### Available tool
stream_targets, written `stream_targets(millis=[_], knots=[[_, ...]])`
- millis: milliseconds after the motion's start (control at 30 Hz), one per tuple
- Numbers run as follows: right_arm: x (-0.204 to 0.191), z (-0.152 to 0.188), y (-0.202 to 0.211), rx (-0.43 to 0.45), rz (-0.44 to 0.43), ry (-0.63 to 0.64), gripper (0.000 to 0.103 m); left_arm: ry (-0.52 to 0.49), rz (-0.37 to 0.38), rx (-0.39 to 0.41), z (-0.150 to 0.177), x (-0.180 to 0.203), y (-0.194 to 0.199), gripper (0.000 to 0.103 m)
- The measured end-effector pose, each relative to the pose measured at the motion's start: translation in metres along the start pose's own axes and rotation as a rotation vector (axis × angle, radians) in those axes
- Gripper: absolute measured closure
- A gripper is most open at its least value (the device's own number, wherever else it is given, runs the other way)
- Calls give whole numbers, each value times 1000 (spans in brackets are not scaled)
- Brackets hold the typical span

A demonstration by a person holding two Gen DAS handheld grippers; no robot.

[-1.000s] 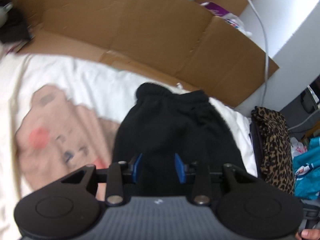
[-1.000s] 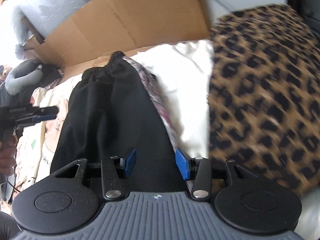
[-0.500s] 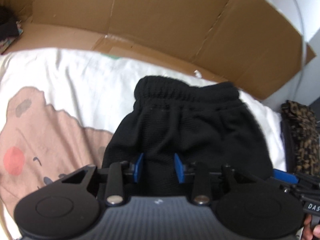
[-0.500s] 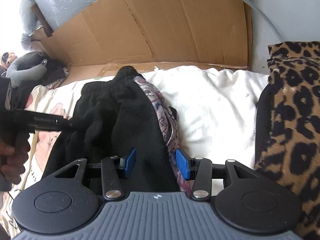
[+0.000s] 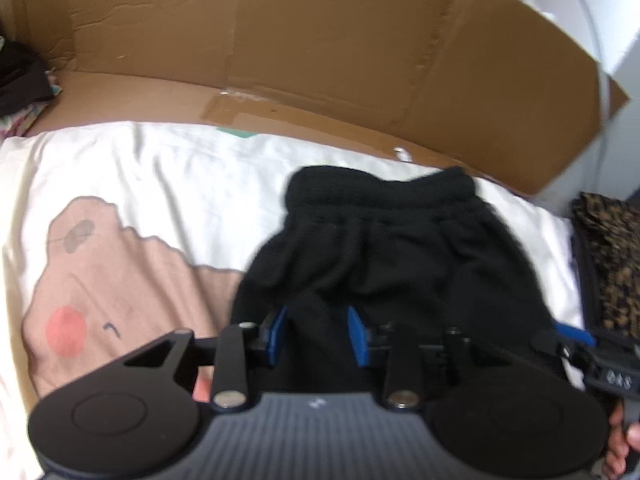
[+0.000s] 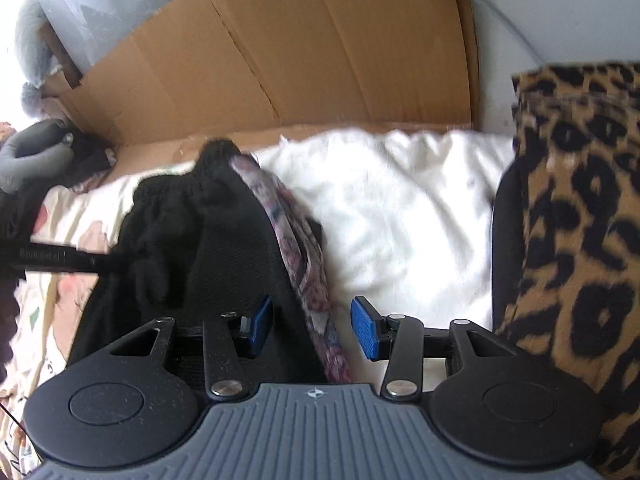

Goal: Fold clothes

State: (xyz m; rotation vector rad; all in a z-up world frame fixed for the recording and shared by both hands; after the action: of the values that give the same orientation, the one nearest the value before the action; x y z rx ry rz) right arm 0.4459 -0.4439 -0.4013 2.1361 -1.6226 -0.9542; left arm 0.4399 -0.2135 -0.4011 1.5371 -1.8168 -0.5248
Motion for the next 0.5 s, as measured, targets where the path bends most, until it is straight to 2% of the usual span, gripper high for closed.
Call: stream_targets(millis=[200,267,400,500], knots=[[-17,-16,-11,20,-77,58,53,11,63,21,1,19,9,67],[-23,-19,-19,22,-83,79,52,16,81,13,1,24,1,67],[-32,-26,-33,30,-92,114,52,-59,25,-42,9,27,-24,70],[-28,-25,-47,-1,-15,159,53,-115,2,-31,10,31,-28,71]])
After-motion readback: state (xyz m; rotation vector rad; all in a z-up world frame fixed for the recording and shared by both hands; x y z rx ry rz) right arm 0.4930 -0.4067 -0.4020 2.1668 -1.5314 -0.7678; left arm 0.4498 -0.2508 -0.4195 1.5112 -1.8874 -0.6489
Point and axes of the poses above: each gripper's, at about its wrist camera, not at the fingertips, and y roughly against the way its jaws point, x to its right, z to its underside, the point moved 4 cm from there along -y, roughly the way its jaws point, and after that the axes turned 14 degrees about x, right-handed, at the moved point
